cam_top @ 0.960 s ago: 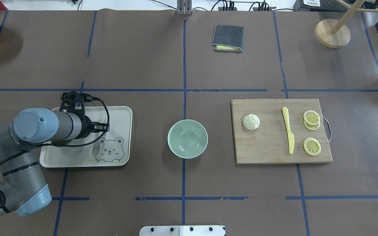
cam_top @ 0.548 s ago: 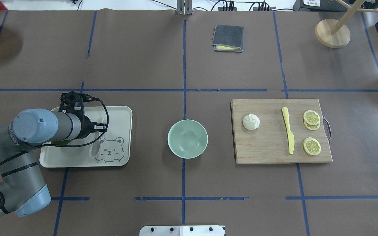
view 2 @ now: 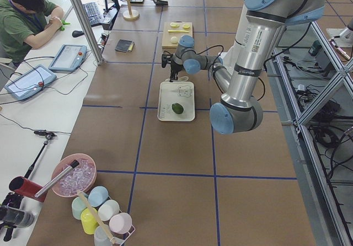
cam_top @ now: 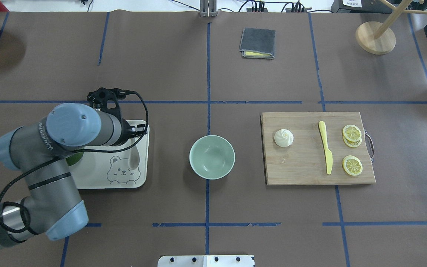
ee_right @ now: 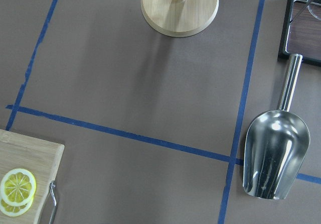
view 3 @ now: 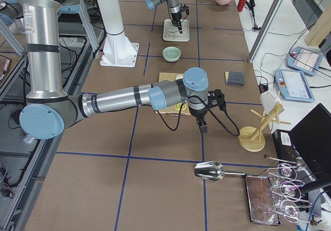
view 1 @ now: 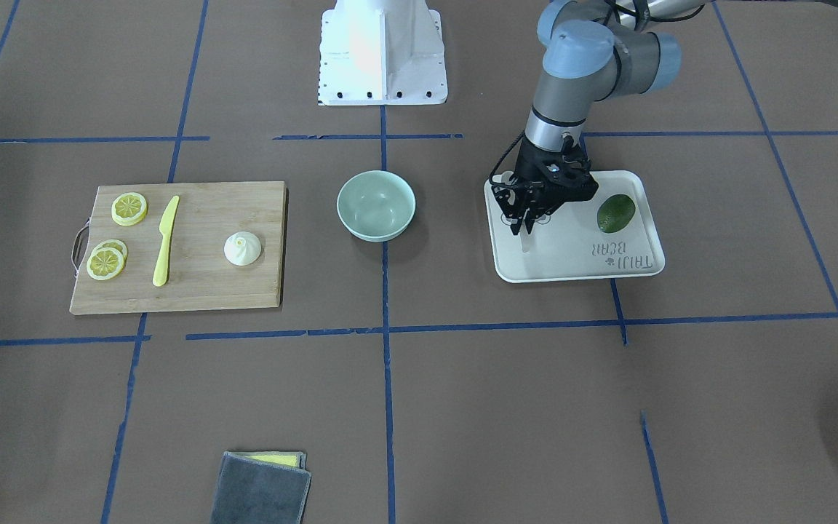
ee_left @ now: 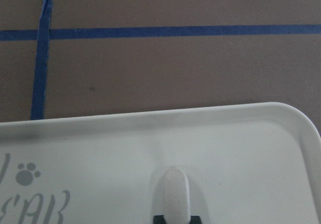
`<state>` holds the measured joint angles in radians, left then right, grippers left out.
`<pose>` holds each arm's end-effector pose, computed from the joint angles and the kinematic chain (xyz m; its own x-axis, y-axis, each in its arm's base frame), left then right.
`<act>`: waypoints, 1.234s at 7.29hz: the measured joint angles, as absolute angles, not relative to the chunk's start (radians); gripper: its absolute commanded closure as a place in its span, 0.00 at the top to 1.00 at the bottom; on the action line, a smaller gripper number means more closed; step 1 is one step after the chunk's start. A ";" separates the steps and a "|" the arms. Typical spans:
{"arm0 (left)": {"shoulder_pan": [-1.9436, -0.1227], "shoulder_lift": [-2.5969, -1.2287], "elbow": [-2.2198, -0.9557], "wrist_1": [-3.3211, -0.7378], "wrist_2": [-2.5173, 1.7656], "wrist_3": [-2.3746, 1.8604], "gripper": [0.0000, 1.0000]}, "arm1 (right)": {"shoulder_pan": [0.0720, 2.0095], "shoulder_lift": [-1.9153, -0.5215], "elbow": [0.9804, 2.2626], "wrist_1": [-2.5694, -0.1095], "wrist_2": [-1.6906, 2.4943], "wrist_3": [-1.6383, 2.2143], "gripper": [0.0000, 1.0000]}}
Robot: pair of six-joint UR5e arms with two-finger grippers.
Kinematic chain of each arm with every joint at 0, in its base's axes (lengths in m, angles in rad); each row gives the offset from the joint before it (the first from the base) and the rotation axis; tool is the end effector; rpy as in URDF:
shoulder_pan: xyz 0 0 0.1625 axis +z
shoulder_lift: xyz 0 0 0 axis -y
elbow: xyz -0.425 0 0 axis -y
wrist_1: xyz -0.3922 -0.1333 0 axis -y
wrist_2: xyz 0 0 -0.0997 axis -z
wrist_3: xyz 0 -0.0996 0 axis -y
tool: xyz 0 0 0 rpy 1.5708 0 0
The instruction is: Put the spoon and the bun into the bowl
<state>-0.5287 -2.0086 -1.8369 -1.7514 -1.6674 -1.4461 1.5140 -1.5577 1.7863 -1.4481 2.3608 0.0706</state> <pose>0.4721 -0.4190 0.2793 0.5973 -0.2056 -0.7752 0.3662 0.9299 0.0356 0.0338 -0.5080 0.5301 0.6909 -0.2172 0.6896 0.0046 0.9551 0.2962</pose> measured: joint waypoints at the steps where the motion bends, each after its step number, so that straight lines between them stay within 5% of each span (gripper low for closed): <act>1: -0.508 -2.104 -1.822 -1.665 -1.655 -1.596 0.00 | 1.514 -1.561 1.789 -1.448 2.361 0.071 1.00; 4: -0.408 -2.342 -1.670 -1.546 -1.571 -1.925 0.00 | 1.514 -1.573 1.796 -1.448 2.361 0.071 1.00; 7: -0.380 -2.378 -1.616 -1.542 -1.553 -1.972 0.15 | 1.514 -1.579 1.803 -1.448 2.389 0.071 1.00; 8: -0.380 -2.377 -1.617 -1.542 -1.552 -1.961 0.47 | 1.514 -1.580 1.804 -1.448 2.393 0.071 1.00; 9: -0.380 -2.375 -1.618 -1.540 -1.553 -1.937 0.99 | 1.514 -1.580 1.804 -1.448 2.395 0.071 1.00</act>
